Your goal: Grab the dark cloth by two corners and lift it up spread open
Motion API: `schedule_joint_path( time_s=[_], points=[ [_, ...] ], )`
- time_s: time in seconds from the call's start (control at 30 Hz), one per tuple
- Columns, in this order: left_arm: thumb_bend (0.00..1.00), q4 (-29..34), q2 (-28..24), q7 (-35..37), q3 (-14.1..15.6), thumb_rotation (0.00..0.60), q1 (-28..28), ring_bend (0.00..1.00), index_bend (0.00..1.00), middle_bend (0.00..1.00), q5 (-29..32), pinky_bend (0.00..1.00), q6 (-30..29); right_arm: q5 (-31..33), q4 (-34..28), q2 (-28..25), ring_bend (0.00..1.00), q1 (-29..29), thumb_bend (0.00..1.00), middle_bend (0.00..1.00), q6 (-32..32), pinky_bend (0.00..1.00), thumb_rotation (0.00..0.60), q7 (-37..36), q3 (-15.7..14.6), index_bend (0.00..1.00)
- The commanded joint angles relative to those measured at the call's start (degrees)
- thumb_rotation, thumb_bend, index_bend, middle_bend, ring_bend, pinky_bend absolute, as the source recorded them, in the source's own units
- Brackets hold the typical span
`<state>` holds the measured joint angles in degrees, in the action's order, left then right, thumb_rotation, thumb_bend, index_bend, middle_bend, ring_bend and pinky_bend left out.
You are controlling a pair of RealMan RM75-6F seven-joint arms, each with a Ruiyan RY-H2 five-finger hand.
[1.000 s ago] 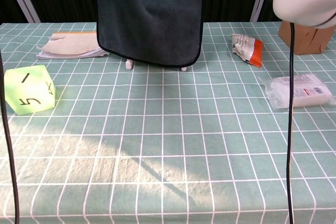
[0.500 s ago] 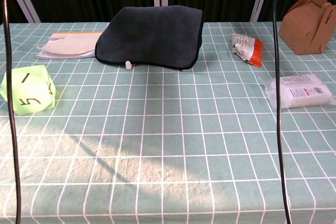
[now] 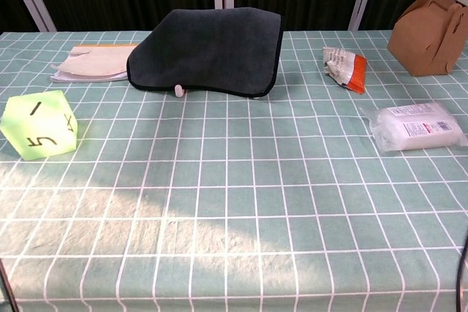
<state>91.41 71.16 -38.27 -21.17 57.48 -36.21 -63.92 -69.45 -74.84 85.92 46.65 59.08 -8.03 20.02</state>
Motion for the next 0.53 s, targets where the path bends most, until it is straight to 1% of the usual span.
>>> schedule_joint_path(
  time_s=[0.03,0.1,0.17,0.2,0.27,0.3,0.37,0.43,0.53],
  points=[
    [0.01,15.32,-3.41,10.90,19.70,0.267,-22.44,0.12,0.13,0.16,-28.66,0.22,-19.87,-7.63,-14.07,-10.50,0.00,-17.12,0.13,0.00,13.74,0.00,0.600,15.98,-15.96,0.00],
    [0.01,13.93,-1.90,11.65,24.06,0.247,-27.32,0.12,0.14,0.16,-30.88,0.21,-22.74,-7.56,-15.72,-10.38,0.00,-22.25,0.13,0.00,18.51,0.00,0.600,19.57,-19.31,0.00],
    [0.01,11.61,-0.17,13.26,26.98,0.247,-31.37,0.12,0.14,0.16,-33.03,0.21,-25.38,-7.94,-15.35,-9.16,0.00,-25.88,0.13,0.00,22.33,0.00,0.600,20.71,-21.10,0.00],
    [0.01,9.62,1.30,14.60,28.59,0.246,-34.18,0.12,0.14,0.16,-34.35,0.21,-27.39,-8.19,-14.32,-7.91,0.00,-28.55,0.13,0.00,24.80,0.00,0.600,20.72,-22.45,0.00],
    [0.01,5.85,3.69,16.17,31.02,0.245,-38.11,0.12,0.14,0.16,-36.68,0.21,-30.01,-8.62,-12.18,-5.57,0.00,-32.30,0.13,0.00,27.68,0.00,0.600,19.45,-24.38,0.00],
    [0.00,3.36,5.30,17.71,32.16,0.245,-40.55,0.12,0.13,0.16,-38.00,0.21,-31.60,-8.95,-10.01,-3.65,0.00,-34.96,0.13,0.00,29.77,0.00,0.600,18.08,-25.54,0.00],
    [0.00,-0.03,7.24,20.88,32.96,0.245,-43.68,0.12,0.13,0.16,-39.67,0.20,-33.70,-9.42,-6.47,-1.14,0.00,-37.79,0.13,0.00,32.18,0.00,0.600,16.48,-26.13,0.00],
    [0.00,-3.37,8.34,24.74,33.13,0.247,-46.12,0.12,0.13,0.16,-41.46,0.20,-35.27,-9.65,-3.61,0.42,0.00,-39.60,0.13,0.00,33.17,0.00,0.600,15.01,-26.10,0.00],
    [0.00,-6.45,8.59,28.01,32.46,0.243,-47.87,0.12,0.13,0.16,-42.94,0.20,-35.82,-10.22,-2.22,0.67,0.00,-40.54,0.14,0.00,33.71,0.00,0.600,14.29,-25.21,0.00]
  ],
)
